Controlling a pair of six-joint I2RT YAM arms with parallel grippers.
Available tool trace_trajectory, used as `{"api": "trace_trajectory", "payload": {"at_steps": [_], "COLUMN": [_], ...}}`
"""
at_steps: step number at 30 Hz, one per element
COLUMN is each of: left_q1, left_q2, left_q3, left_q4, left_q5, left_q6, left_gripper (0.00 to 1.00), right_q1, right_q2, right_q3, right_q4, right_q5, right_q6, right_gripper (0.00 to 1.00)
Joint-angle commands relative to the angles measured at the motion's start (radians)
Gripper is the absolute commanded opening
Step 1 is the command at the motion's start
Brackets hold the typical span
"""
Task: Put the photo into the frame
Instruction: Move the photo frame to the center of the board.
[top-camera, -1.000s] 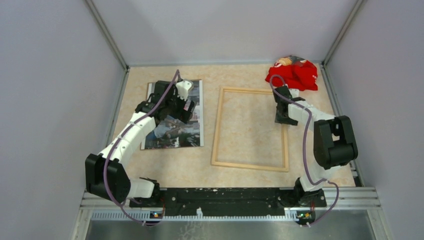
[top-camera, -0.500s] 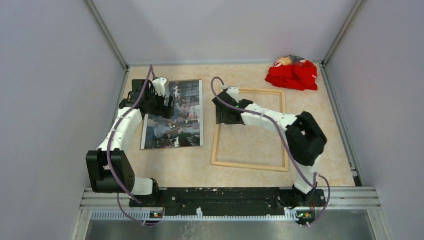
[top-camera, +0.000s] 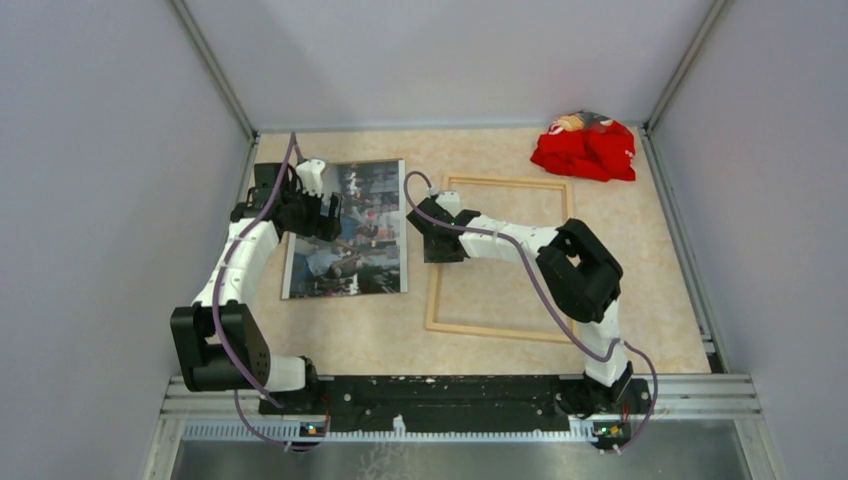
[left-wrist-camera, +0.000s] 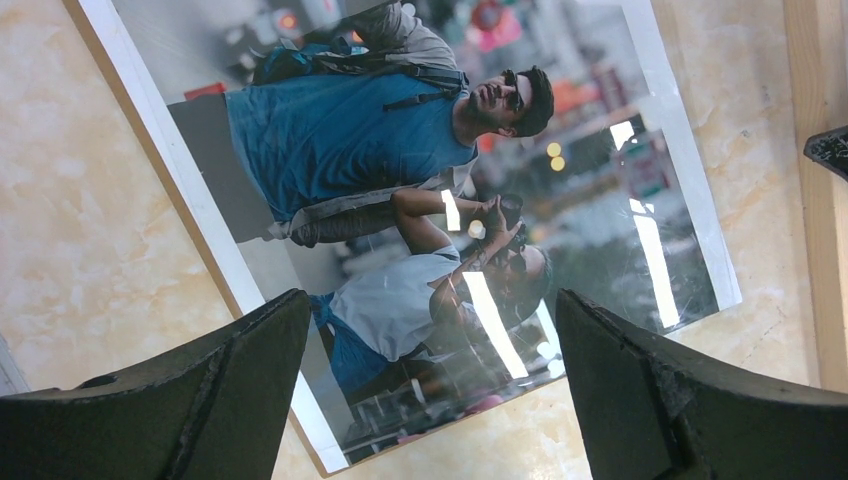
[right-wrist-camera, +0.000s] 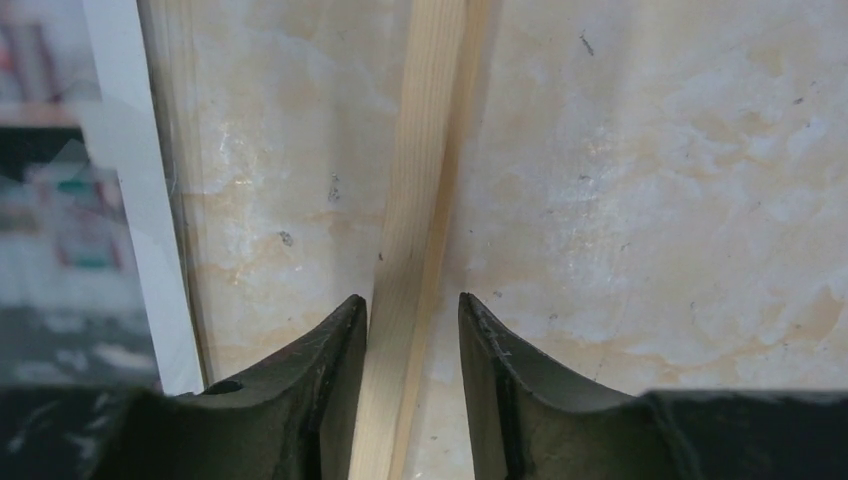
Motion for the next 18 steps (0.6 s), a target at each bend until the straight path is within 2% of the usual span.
{"api": "trace_trajectory", "payload": {"at_steps": [1, 4, 9, 12, 18], "left_q1": [0.013, 0.020, 0.028, 0.031, 0.050], "left_q2": [-0.033, -0.023, -0.003, -0.003, 0.012], "left_q3": [-0.003, 0.008, 0.023, 0.018, 0.012], "left_q4": [0.004, 0.006, 0.002, 0.000, 0.005], "left_q5": [0.007, -0.010, -0.037, -0.050, -0.061], "left_q6": [0.013, 0.017, 0.022, 0.030, 0.048], "left_gripper": [0.98, 0.98, 0.98, 0.98, 0.98], "right_q1": [0.002, 0.002, 0.001, 0.002, 0.001], "right_q2": [-0.057, -0.088, -0.127, -0.140, -0.200], "right_q3": [-0.061, -0.112, -0.148, -0.122, -0.035], "right_q4": [0.014, 0.018, 0.023, -0.003, -0.036], "right_q5": [0.023, 0.038, 0.039, 0.037, 0.034], "right_q6": [0.002, -0.002, -0.017, -0.033, -0.058], "right_gripper": [0.35, 0.30, 0.31, 0.41, 0.73]}}
